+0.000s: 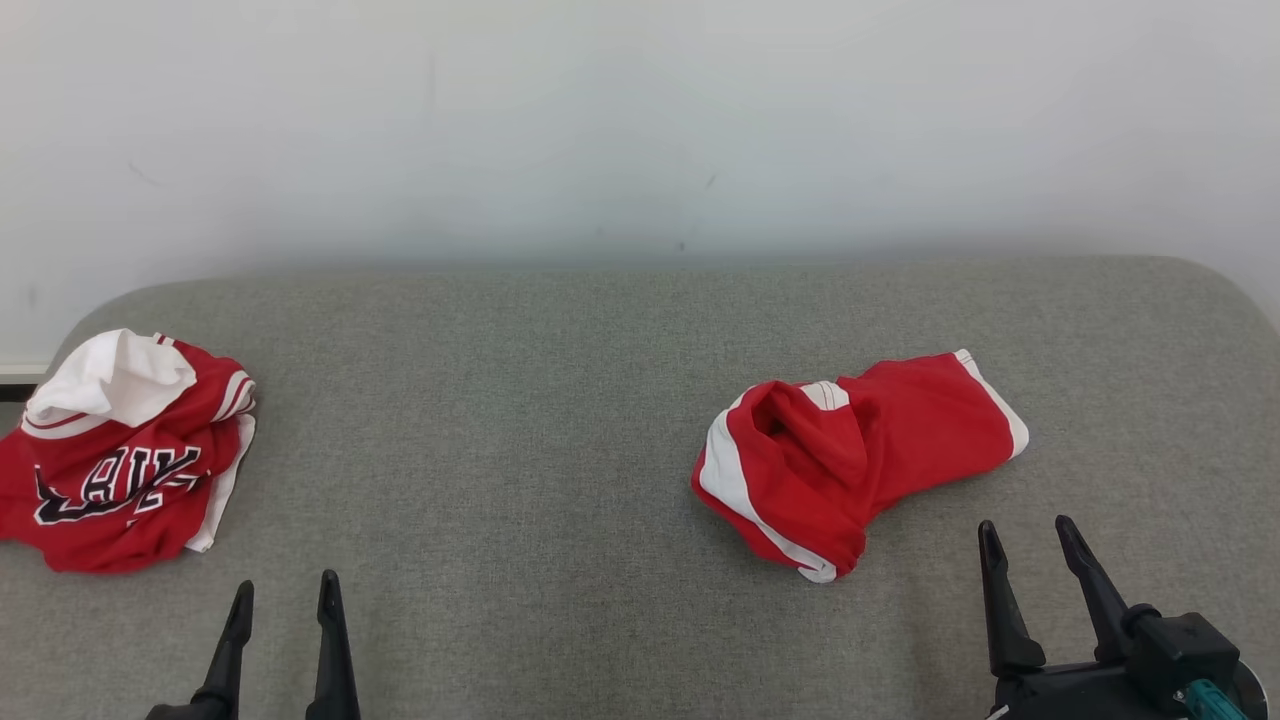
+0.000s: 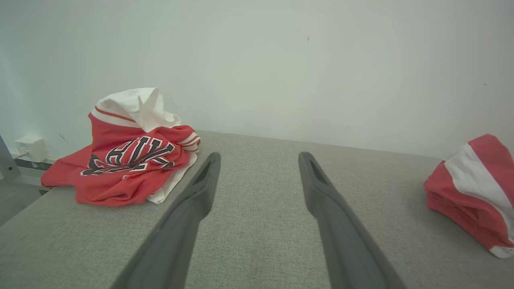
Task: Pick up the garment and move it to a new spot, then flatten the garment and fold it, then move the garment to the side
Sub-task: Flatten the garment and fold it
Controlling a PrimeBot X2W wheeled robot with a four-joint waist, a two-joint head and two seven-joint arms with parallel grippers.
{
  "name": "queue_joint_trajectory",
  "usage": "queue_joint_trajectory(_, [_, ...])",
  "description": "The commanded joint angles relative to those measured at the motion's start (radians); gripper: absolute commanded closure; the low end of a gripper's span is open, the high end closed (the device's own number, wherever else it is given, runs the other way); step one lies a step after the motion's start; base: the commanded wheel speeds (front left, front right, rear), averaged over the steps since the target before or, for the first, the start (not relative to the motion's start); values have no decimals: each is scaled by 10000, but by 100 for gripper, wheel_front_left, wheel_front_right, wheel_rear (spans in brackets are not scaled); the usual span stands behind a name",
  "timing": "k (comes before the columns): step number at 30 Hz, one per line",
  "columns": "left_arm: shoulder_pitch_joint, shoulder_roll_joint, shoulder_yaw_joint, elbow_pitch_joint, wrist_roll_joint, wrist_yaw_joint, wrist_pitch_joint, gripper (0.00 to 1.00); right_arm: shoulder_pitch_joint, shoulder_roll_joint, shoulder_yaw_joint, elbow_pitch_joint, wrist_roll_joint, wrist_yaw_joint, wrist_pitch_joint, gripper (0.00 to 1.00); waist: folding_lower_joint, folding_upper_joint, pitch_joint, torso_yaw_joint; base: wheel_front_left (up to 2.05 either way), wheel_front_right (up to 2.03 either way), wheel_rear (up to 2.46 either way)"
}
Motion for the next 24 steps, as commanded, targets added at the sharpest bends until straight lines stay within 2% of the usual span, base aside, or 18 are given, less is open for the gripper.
queue_joint_trajectory(1, [149,-90,87,40,176,-77,-33,0,20,14,38,20,62,-22,-55,0,0,0,16,1,0,0,0])
queue_joint_trajectory(13, [8,-379,496,298,513,-492,-33,0,-101,-114,126,231,148,-22,-111,0,0,0,38,27,0,0,0])
queue_joint_trajectory(24, [-84,-524,740,446,723,-683,-33,0,-117,-127,170,272,135,-22,-117,0,0,0,44,23,0,0,0])
